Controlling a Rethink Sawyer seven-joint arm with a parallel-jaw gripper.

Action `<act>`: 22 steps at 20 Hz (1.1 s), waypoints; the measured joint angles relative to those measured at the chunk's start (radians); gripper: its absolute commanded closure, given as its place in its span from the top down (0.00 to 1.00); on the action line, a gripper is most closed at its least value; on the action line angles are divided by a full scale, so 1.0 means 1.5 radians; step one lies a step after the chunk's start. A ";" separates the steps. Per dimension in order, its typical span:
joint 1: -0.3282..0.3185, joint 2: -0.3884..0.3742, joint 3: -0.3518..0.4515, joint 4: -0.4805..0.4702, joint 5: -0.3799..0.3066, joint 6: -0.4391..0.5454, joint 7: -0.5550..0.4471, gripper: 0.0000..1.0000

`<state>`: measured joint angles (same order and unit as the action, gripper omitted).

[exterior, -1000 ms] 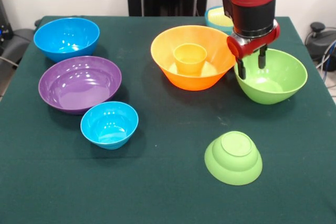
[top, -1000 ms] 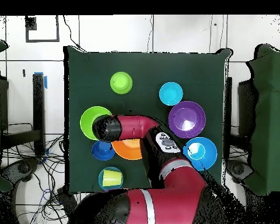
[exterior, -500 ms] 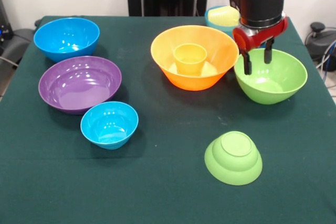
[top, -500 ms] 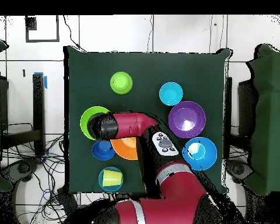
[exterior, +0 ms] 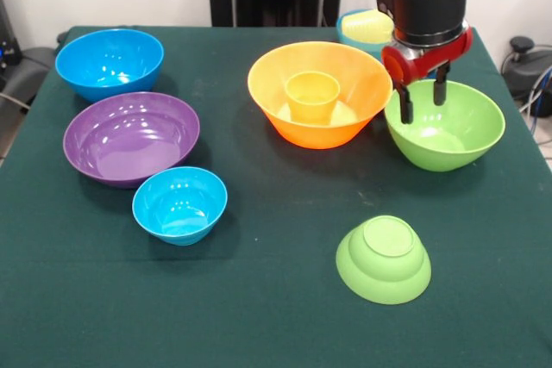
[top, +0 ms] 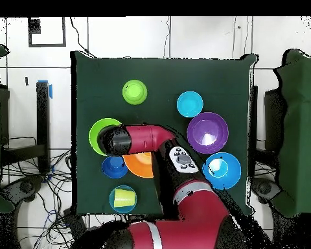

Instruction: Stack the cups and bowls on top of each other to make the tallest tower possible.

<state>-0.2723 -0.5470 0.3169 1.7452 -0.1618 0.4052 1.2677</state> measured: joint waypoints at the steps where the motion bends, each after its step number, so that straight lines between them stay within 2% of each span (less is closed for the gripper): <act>1: -0.001 0.000 0.000 0.000 0.000 0.000 0.000 1.00; 22: -0.019 0.002 0.000 -0.043 0.000 0.001 0.000 1.00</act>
<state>-0.3005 -0.5433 0.3167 1.6805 -0.1620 0.4067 1.2677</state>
